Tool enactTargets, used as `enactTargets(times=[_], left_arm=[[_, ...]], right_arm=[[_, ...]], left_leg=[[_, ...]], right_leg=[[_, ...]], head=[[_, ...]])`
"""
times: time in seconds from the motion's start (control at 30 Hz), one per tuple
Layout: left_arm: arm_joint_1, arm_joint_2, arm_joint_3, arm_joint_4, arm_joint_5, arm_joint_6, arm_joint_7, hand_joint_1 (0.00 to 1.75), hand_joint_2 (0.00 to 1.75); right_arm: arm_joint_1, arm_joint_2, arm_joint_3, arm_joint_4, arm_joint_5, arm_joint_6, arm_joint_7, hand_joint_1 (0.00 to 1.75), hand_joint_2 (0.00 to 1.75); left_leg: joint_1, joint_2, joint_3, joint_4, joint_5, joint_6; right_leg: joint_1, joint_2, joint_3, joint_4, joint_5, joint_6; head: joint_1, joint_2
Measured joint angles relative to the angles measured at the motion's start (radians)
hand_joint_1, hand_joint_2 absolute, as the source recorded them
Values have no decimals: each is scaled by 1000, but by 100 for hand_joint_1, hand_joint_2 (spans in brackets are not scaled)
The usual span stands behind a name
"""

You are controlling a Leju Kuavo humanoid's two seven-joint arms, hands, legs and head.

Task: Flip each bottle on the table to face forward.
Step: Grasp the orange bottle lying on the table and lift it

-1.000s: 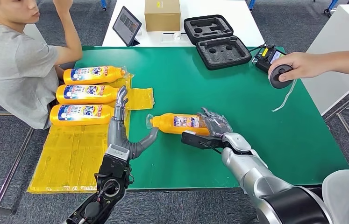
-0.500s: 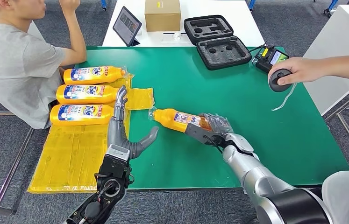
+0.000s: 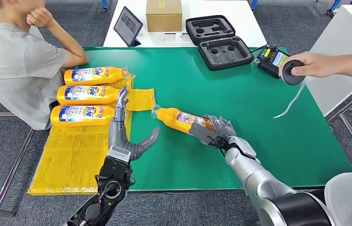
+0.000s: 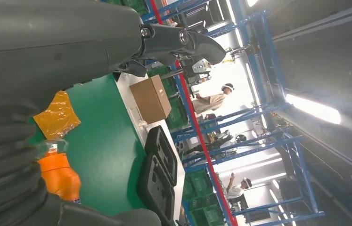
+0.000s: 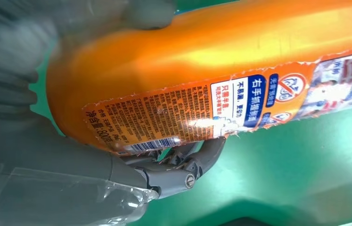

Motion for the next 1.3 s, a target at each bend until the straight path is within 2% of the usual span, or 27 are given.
enactTargets(times=[0.13,0.43,0.8,0.93,1.13,1.3], left_arm=[[6,-2,16,-4,-8,0,0,0,175],[22,-17,66,-24,-9,0,0,0,175],[27,-23,88,-29,0,0,0,0,175],[34,-29,105,-26,25,-3,0,0,175],[41,-67,168,28,113,-63,0,0,175],[31,-104,213,167,252,-141,1,0,175]], right_arm=[[14,9,-57,0,-99,15,-89,175,175],[26,19,-102,0,-132,16,-148,175,175],[32,21,-118,0,-151,2,-191,175,175],[33,22,-124,0,-181,-10,-236,175,175],[42,32,-129,-1,-219,-38,-294,175,175],[51,39,-138,-4,-259,-68,-329,175,175]], left_leg=[[0,0,0,0,0,0],[0,0,0,0,0,0],[0,0,0,0,0,0],[0,0,-1,0,0,0],[0,0,0,0,0,0],[0,0,0,0,0,0]], right_leg=[[0,0,0,0,0,0],[0,0,0,0,0,0],[0,0,0,0,0,0],[0,0,0,0,0,0],[0,0,0,0,0,0],[0,0,0,0,0,0]], head=[[0,0],[0,0],[0,0],[0,0],[0,0],[0,0]])
